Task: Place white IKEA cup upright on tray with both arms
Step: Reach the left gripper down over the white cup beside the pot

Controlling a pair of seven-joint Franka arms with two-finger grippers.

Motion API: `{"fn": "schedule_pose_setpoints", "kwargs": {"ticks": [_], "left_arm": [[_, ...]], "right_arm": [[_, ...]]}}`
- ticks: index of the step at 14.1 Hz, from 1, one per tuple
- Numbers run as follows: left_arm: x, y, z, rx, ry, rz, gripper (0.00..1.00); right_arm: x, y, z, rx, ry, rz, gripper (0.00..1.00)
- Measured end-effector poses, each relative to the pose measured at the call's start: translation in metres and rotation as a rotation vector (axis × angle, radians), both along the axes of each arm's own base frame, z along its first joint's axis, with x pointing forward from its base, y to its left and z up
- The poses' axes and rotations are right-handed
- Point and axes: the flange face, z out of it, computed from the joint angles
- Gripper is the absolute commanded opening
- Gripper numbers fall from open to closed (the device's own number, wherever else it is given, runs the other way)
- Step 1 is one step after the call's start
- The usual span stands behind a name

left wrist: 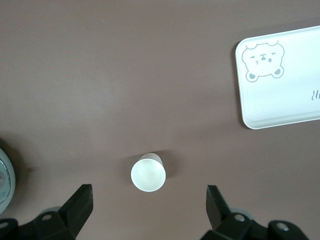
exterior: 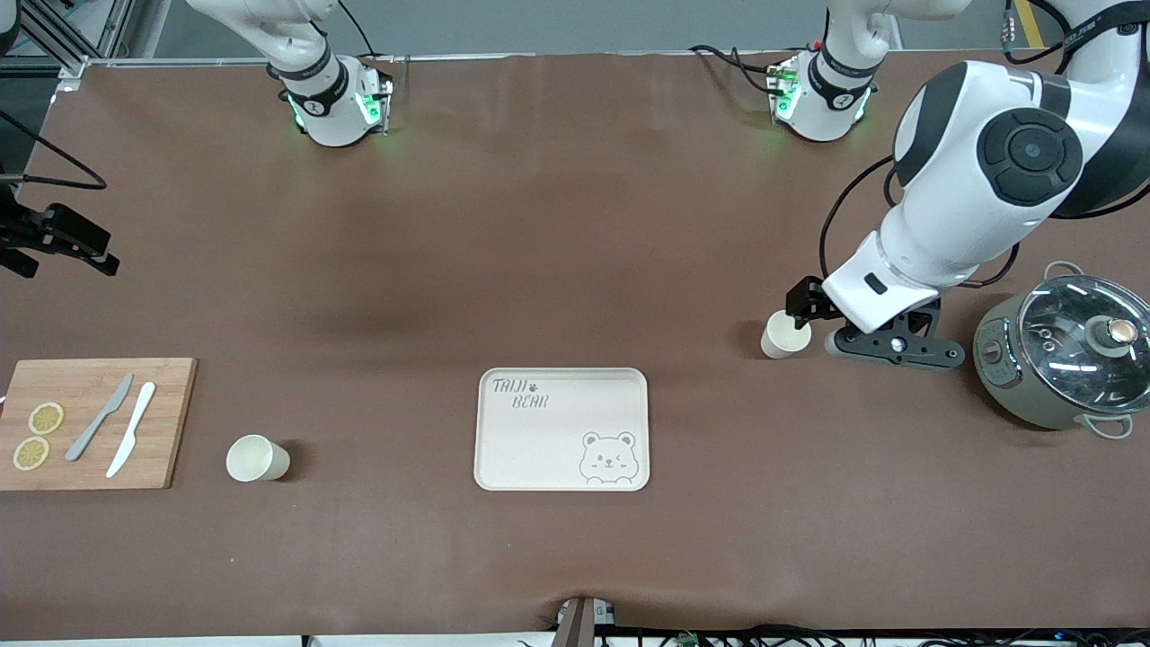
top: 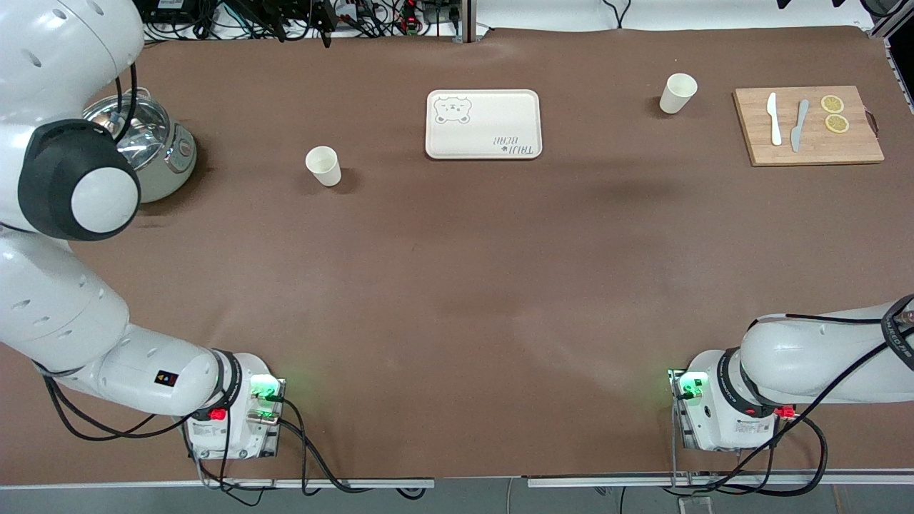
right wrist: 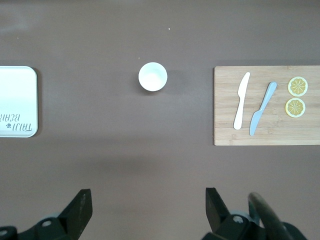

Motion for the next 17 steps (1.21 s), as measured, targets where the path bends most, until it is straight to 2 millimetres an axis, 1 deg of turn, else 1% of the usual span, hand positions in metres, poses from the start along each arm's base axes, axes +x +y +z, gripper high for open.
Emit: {"fn": "schedule_pose_setpoints", "kwargs": {"ticks": [6, 8, 9, 11, 13, 15, 17], "left_arm": [[0.002, 0.002, 0.009, -0.031, -0.014, 0.013, 1.0], [0.002, 0.003, 0.006, -0.038, -0.006, 0.011, 1.0], [0.002, 0.002, 0.001, -0.035, 0.004, 0.004, 1.0], [0.0, 0.002, -0.023, -0.021, 0.047, -0.011, 1.0], [-0.002, 0.003, -0.06, -0.011, 0.082, -0.048, 1.0], [-0.003, 0.009, -0.108, -0.014, 0.072, -0.067, 1.0], [-0.01, 0.023, -0.158, -0.021, 0.046, -0.075, 1.0]], "right_arm": [[0.0, 0.0, 0.0, 0.0, 0.0, 0.0, 1.0], [0.0, 0.0, 0.0, 0.0, 0.0, 0.0, 1.0], [0.0, 0.0, 0.0, 0.0, 0.0, 0.0, 1.0], [0.0, 0.0, 0.0, 0.0, 0.0, 0.0, 1.0], [0.0, -0.001, 0.001, -0.001, -0.006, 0.002, 1.0], [0.001, 0.0, 0.006, -0.002, -0.02, 0.004, 1.0], [0.002, 0.0, 0.007, -0.002, -0.027, 0.005, 1.0]]}}
